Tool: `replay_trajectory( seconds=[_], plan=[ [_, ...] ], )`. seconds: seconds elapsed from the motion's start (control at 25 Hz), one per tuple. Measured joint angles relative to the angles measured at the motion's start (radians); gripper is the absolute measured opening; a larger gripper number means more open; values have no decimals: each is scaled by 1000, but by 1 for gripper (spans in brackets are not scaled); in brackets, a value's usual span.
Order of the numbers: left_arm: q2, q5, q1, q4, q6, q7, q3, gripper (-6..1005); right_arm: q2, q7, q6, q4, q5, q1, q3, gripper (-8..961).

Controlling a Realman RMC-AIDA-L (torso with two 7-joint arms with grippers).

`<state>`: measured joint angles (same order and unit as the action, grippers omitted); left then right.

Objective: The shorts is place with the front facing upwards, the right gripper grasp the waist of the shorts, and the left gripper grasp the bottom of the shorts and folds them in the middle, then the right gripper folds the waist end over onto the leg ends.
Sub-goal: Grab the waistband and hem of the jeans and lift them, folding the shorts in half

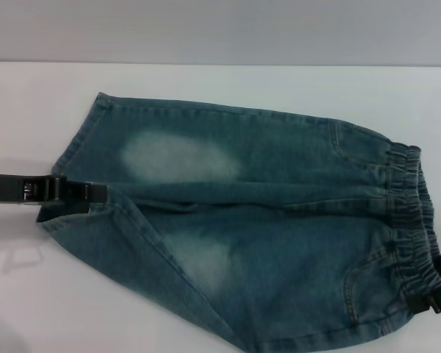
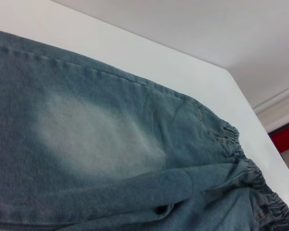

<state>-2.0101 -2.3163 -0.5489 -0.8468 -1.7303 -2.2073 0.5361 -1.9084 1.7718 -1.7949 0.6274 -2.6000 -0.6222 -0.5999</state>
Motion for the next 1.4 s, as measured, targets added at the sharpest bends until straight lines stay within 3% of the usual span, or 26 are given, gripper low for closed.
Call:
replay_trajectory(
  seconds=[0.64,0.84,1.2,1.4],
  plan=[
    [1,0,3,0,-6,0,-1,40,15,0,-28,18,-9,22,-3,800],
    [2,0,1,0,-7,0,-2,40,17,-5,-17,42,-9,40,-3,616],
    [2,0,0,0,-8,0,-7,40,15,-27,-11,44,-8,54,-3,396],
    [2,0,0,0,-8,0,-7,40,13,-28,8,44,-5,56,3,162]
  ],
)
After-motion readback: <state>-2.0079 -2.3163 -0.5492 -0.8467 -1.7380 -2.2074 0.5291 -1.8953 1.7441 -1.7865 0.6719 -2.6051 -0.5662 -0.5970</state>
